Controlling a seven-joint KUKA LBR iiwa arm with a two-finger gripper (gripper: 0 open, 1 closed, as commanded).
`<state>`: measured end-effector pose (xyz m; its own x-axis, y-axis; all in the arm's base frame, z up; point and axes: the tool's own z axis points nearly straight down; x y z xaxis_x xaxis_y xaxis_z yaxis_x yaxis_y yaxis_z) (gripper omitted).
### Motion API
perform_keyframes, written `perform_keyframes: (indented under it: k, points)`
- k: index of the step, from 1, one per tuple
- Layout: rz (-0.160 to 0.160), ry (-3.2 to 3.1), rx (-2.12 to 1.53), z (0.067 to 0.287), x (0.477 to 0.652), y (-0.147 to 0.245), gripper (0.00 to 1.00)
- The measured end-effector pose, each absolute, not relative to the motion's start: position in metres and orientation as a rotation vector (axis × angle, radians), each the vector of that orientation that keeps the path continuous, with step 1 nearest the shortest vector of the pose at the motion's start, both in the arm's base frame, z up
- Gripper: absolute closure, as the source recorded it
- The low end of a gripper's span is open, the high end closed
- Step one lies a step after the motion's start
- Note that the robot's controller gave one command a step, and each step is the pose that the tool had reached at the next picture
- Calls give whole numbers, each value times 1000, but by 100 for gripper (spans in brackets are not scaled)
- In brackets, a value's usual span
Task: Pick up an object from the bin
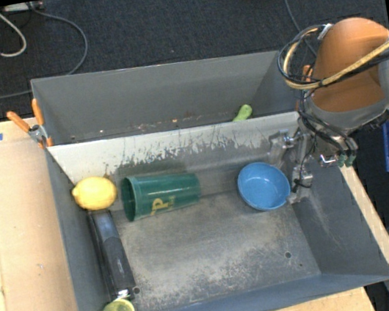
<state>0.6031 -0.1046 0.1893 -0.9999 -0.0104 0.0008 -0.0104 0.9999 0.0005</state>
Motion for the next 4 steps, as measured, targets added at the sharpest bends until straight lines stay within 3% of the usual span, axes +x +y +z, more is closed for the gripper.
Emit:
perform_keyframes:
  k: [1, 2, 3, 4]
  points:
    - [-1, -3141, 17, 189, 603, -105, 0]
    - [-3, -3134, 10, 138, 599, -108, 0]
    - [0, -3143, 31, 120, 598, -102, 0]
    - [-3, -3134, 143, 79, 603, -107, 0]
